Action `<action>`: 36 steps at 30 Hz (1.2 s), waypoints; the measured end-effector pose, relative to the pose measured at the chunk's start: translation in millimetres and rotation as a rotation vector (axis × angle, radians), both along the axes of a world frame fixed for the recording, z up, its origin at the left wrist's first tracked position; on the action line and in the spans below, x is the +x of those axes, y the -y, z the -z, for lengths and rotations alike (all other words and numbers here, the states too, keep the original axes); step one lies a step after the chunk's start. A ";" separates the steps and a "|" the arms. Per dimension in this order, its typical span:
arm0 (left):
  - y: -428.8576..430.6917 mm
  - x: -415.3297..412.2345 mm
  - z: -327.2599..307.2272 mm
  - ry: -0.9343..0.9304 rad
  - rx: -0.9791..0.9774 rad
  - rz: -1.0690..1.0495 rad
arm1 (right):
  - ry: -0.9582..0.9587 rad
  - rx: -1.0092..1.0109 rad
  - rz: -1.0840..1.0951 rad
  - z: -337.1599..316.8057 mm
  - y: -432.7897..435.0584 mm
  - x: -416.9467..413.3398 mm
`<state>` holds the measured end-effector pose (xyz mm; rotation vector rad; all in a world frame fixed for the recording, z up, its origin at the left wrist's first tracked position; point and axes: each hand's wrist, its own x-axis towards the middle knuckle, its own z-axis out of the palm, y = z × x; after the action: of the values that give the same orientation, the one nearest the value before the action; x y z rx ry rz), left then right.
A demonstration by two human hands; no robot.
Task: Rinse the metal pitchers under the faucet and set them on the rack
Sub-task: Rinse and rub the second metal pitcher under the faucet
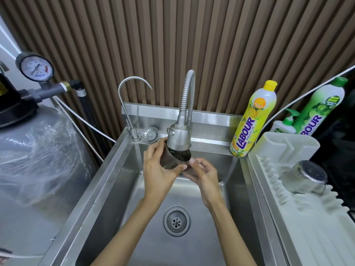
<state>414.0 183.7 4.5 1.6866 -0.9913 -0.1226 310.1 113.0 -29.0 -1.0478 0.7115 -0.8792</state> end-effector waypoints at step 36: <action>4.7 -0.2 12.8 -0.638 0.084 0.273 | -0.649 -0.665 0.204 -55.6 2.1 -17.1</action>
<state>413.8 179.0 -8.3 1.4311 -0.7223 -0.8371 293.1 110.9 26.5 -1.9274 1.1137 -0.9829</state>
